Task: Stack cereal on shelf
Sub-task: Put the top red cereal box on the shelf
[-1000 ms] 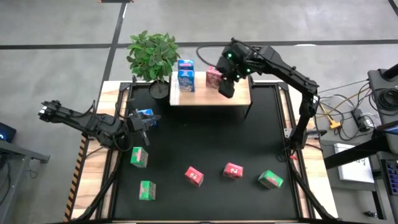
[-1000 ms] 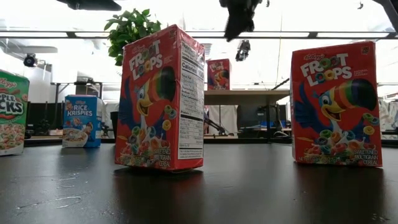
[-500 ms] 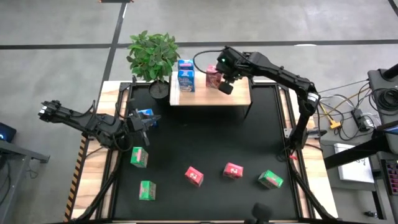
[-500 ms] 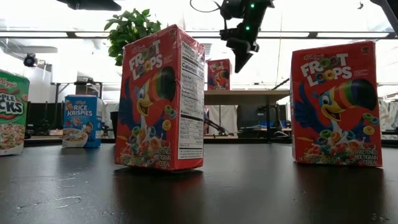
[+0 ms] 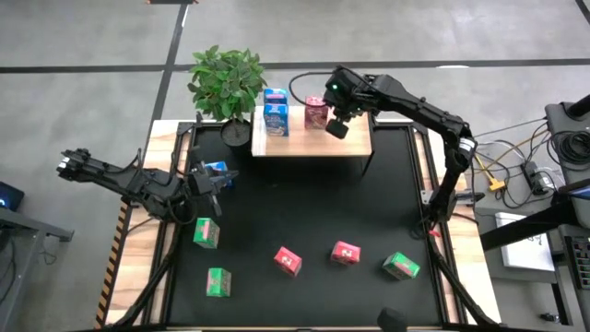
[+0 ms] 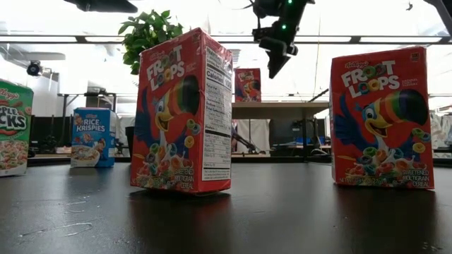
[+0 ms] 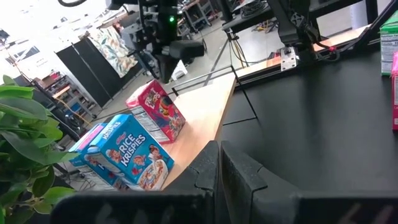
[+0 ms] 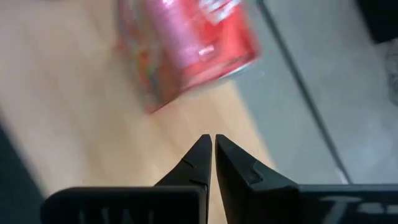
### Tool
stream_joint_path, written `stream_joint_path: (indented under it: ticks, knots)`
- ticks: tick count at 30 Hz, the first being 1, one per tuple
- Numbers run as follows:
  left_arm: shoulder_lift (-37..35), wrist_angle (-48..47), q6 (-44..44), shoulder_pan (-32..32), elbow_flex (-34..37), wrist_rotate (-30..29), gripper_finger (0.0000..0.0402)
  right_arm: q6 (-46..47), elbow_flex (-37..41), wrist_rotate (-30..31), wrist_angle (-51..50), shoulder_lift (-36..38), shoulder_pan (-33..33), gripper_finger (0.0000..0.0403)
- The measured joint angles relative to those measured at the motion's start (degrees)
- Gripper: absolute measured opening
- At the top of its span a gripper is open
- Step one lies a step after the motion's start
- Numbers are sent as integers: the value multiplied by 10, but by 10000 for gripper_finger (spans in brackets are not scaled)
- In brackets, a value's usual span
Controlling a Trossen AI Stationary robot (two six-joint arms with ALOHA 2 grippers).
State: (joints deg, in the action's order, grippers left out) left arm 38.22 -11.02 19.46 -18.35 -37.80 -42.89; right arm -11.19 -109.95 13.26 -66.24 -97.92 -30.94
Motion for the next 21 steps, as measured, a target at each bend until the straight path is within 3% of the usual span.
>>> stream_joint_path:
  ticks: [6,12,18,21]
  knots:
    - [0,-1,-5,0,0,0,0,26,33,-42,4,4,34,12]
    - [0,-2,-5,0,0,0,0,3,126,-37,159,4,75,12]
    - [0,-2,-5,0,0,0,0,-43,209,105,309,4,86,12]
    - [0,-2,-5,0,0,0,0,-52,225,123,330,4,82,12]
